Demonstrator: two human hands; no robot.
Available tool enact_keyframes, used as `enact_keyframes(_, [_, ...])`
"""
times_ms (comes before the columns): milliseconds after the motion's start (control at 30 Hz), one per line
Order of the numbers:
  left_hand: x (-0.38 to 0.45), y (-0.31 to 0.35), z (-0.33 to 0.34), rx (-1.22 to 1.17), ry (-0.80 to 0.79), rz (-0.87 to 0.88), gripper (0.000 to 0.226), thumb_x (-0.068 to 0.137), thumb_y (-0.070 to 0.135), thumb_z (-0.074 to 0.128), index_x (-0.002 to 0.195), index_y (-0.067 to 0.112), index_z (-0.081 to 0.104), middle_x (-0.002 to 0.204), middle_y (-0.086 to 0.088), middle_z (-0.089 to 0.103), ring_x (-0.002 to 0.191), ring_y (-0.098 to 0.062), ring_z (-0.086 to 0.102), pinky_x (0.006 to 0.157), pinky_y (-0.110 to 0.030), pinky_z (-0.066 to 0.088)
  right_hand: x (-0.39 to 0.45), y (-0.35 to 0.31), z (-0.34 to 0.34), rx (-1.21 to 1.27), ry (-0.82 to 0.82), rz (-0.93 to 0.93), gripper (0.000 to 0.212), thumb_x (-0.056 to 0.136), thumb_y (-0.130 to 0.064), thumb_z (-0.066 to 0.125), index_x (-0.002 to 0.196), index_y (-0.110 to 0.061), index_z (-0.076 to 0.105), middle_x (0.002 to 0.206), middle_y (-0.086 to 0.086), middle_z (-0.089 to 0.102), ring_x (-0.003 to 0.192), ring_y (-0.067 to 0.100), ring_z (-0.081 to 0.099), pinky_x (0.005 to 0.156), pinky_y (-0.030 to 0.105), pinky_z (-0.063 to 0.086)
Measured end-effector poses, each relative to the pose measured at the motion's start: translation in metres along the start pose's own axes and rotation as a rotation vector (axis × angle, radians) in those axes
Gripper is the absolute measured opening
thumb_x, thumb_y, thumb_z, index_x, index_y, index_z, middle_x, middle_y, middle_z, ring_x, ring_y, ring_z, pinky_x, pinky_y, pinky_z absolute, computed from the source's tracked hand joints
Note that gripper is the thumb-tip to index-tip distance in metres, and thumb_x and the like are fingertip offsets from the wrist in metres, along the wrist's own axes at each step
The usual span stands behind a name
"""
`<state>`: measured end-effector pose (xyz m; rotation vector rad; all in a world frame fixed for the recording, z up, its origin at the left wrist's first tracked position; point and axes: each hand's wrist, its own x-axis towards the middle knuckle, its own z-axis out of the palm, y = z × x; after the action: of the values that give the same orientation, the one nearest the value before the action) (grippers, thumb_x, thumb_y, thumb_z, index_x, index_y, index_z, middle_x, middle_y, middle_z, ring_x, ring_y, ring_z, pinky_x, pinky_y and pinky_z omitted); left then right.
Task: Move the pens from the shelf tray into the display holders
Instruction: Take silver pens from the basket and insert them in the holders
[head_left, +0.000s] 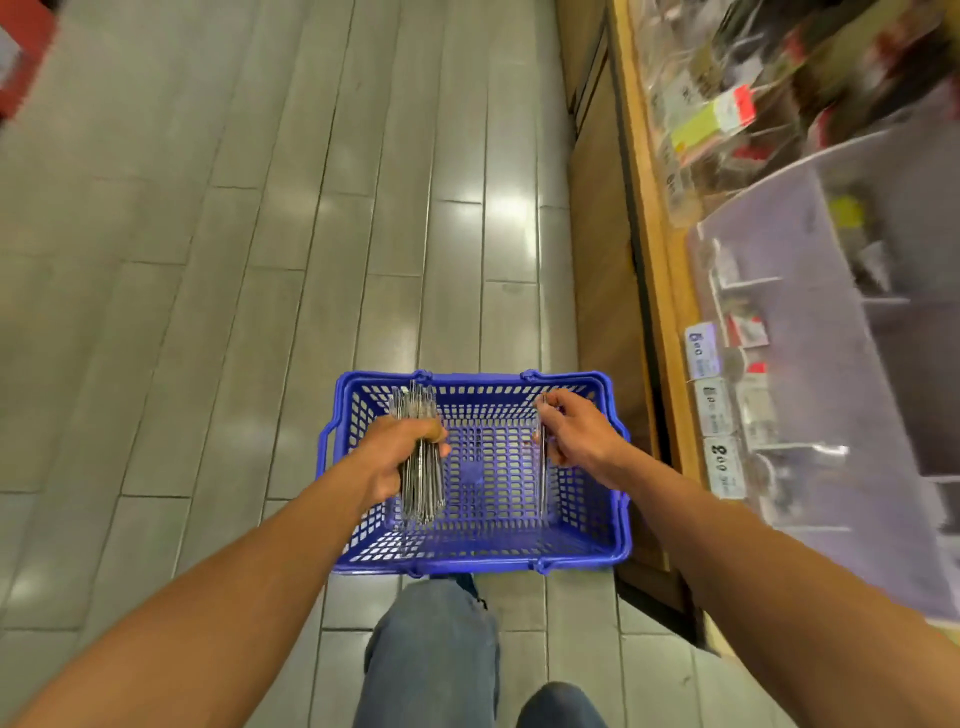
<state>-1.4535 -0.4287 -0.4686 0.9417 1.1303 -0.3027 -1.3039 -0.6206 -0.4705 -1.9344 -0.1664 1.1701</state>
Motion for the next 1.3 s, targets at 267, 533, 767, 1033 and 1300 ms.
enact_keyframes(267, [-0.190, 0.104, 0.060, 0.039, -0.086, -0.027, 0.010, 0.084, -0.006, 0.061, 0.092, -0.001, 0.062, 0.070, -0.013, 0.065, 0.057, -0.021, 0.065, 0.051, -0.031, 0.056, -0.187, -0.148, -0.073, 0.120, 0.098, -0.086, 0.027, 0.104, -0.016, 0.045, 0.078, -0.011, 0.053, 0.047, -0.006, 0.054, 0.037, 0.005, 0.044, 0.041, 0.019, 0.037])
enact_keyframes(533, [-0.302, 0.147, 0.165, 0.143, -0.255, -0.047, 0.010, 0.084, -0.005, 0.059, 0.078, 0.003, 0.062, 0.065, -0.012, 0.065, 0.054, -0.017, 0.066, 0.053, -0.026, 0.055, -0.333, -0.179, -0.182, 0.198, 0.291, -0.119, 0.025, 0.104, -0.018, 0.045, 0.096, 0.005, 0.053, 0.053, -0.001, 0.052, 0.040, 0.012, 0.043, 0.041, 0.024, 0.033])
enact_keyframes(767, [-0.374, 0.122, 0.282, 0.217, -0.410, -0.034, 0.006, 0.082, -0.006, 0.060, 0.079, 0.000, 0.062, 0.065, -0.014, 0.065, 0.053, -0.019, 0.068, 0.051, -0.027, 0.059, -0.456, -0.135, -0.271, 0.211, 0.422, -0.169, 0.023, 0.104, -0.018, 0.044, 0.095, 0.002, 0.053, 0.070, 0.016, 0.057, 0.047, 0.014, 0.047, 0.042, 0.024, 0.037])
enact_keyframes(1033, [-0.428, 0.061, 0.396, 0.240, -0.490, -0.016, 0.012, 0.089, -0.005, 0.055, 0.083, 0.005, 0.056, 0.069, -0.012, 0.062, 0.055, -0.019, 0.069, 0.053, -0.030, 0.058, -0.557, -0.076, -0.344, 0.284, 0.495, -0.187, 0.026, 0.103, -0.022, 0.046, 0.104, 0.003, 0.051, 0.062, 0.003, 0.050, 0.047, 0.013, 0.048, 0.042, 0.026, 0.039])
enact_keyframes(1300, [-0.436, 0.044, 0.462, 0.216, -0.520, -0.025, 0.008, 0.090, -0.003, 0.056, 0.097, 0.001, 0.054, 0.080, -0.016, 0.062, 0.058, -0.020, 0.069, 0.052, -0.032, 0.060, -0.573, -0.051, -0.394, 0.290, 0.465, -0.189, 0.018, 0.103, -0.021, 0.047, 0.101, -0.004, 0.054, 0.049, -0.006, 0.058, 0.040, 0.008, 0.051, 0.038, 0.020, 0.041])
